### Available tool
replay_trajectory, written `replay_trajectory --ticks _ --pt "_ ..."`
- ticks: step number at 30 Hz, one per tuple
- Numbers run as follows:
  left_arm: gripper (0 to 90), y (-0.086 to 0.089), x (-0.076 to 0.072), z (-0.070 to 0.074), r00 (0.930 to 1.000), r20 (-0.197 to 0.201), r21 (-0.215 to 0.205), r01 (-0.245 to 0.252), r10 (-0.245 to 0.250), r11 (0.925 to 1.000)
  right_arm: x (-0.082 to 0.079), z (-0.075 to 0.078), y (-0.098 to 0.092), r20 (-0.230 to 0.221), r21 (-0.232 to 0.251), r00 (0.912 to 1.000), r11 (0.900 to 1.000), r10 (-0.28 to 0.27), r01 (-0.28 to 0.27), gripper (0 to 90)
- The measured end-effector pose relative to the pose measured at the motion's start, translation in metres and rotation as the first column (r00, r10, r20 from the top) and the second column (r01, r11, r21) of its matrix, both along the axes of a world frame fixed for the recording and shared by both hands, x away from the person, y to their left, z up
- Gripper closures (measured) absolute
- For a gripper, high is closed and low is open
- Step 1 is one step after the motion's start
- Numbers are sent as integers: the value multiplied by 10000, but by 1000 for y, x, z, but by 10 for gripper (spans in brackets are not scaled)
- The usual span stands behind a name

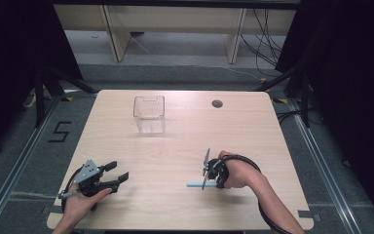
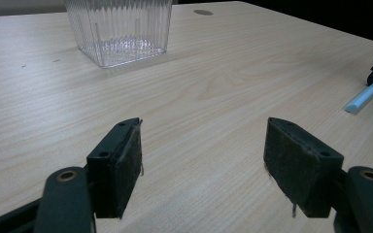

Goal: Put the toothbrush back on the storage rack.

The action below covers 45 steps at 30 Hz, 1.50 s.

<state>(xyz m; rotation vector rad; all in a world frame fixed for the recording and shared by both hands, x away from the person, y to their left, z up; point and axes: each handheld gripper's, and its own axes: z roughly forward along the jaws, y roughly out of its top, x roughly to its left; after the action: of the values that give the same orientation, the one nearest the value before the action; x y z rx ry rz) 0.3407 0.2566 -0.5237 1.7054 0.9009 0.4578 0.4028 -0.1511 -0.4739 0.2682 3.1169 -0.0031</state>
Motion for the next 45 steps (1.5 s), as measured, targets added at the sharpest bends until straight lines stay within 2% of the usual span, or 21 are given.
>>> replay_trajectory --ticks 2,3,4,11,12,18,19,21,28,30,34,39,41,42,45 --pt "292 0 0 0 10000 4 -1 3 -3 10000 -2 1 2 92 -237 9999 9997 -80 82 818" --pt "292 0 0 0 10000 0 -6 7 -7 10000 -2 0 3 1 -244 10000 9997 -41 41 824" --pt "292 0 0 0 10000 -2 -8 10 -10 10000 -2 1 4 128 -350 9999 9994 43 -38 833" --pt "293 0 -1 1 10000 -26 107 -4 5 9999 -2 0 4 80 -264 9997 9994 216 -214 847" --pt "295 0 -1 1 10000 -23 132 10 -10 9999 -3 1 4 99 -320 9999 9995 56 -53 847" --pt "334 0 -2 1 9999 -10 118 123 -123 9999 -4 3 5 56 -21 9996 9996 290 -290 847" --pt "343 -1 -3 1 9994 -60 -10 343 -343 9994 -4 5 6 120 0 9991 9992 409 -409 847" --pt "349 -3 -3 2 9990 -10 -103 450 -450 9989 -7 9 8 72 23 9995 9995 317 -317 847" --pt "340 -15 -8 13 9951 170 22 974 -974 9952 -11 16 14 123 91 9977 9977 670 -671 847" --pt "330 -20 -9 15 9919 253 15 1241 -1241 9923 -14 18 17 164 105 9973 9974 716 -718 847" --pt "326 -24 -11 17 9904 220 150 1361 -1364 9906 -17 20 19 178 176 9966 9966 803 -806 847" --pt "325 -31 -10 19 9849 293 -53 1707 -1704 9853 -21 22 25 181 226 9954 9953 943 -947 847" --pt "326 -32 -11 21 9849 246 39 1714 -1714 9852 -21 23 27 207 314 9945 9941 1031 -1037 847" --pt "326 -34 -10 21 9830 298 -17 1815 -1814 9834 -20 23 27 317 308 9912 9911 1283 -1292 847" --pt "330 -39 -10 24 9773 337 17 2093 -2093 9778 -22 25 30 273 247 9925 9924 1195 -1202 847"
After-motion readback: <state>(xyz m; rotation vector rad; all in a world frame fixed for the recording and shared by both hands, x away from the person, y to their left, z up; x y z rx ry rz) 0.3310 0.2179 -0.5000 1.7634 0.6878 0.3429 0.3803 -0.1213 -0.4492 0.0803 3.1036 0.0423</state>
